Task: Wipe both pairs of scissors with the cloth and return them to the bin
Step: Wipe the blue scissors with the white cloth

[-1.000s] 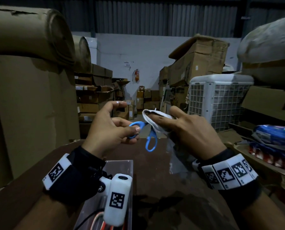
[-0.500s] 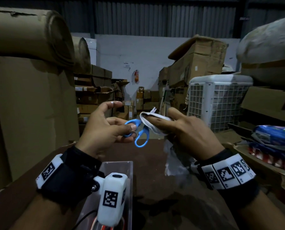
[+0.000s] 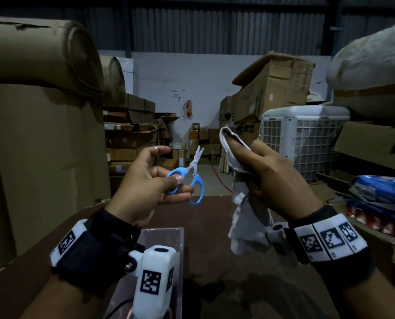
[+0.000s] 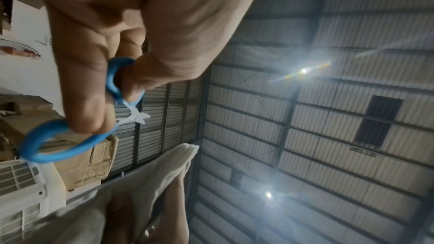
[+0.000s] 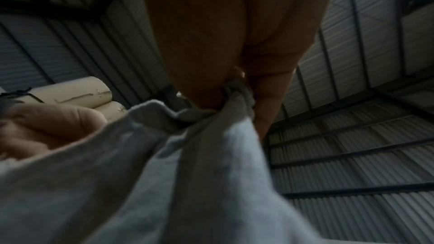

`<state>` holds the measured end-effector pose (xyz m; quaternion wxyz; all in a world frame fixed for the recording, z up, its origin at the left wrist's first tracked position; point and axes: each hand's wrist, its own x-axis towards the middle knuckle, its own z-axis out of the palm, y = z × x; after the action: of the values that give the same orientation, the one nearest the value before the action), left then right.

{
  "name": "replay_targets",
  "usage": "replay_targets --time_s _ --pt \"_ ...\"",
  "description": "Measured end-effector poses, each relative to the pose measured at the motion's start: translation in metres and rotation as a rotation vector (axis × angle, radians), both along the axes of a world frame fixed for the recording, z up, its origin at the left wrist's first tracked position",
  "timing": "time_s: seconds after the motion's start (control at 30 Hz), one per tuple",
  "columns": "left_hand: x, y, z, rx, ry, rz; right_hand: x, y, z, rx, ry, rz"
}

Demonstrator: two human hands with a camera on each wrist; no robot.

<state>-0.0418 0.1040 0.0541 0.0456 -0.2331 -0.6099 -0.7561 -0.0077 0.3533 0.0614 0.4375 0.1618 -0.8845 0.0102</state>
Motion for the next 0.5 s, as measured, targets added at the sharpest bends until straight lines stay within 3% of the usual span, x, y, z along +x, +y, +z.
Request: replay_targets --time_s 0.13,0.3,0.5 --pt "0.004 0.002 0.002 0.012 -0.060 -0.083 0.002 -0.010 -0.001 0.055 -0.049 0.119" --pt "0.008 0.000 0.006 0.020 -0.140 -0.211 0.000 -0.010 -0.004 0.109 -0.087 0.100" --pt "0.011 -0.003 0.009 0.023 -0.223 -0.323 -0.007 0.001 -0.002 -0.067 -0.039 0.236"
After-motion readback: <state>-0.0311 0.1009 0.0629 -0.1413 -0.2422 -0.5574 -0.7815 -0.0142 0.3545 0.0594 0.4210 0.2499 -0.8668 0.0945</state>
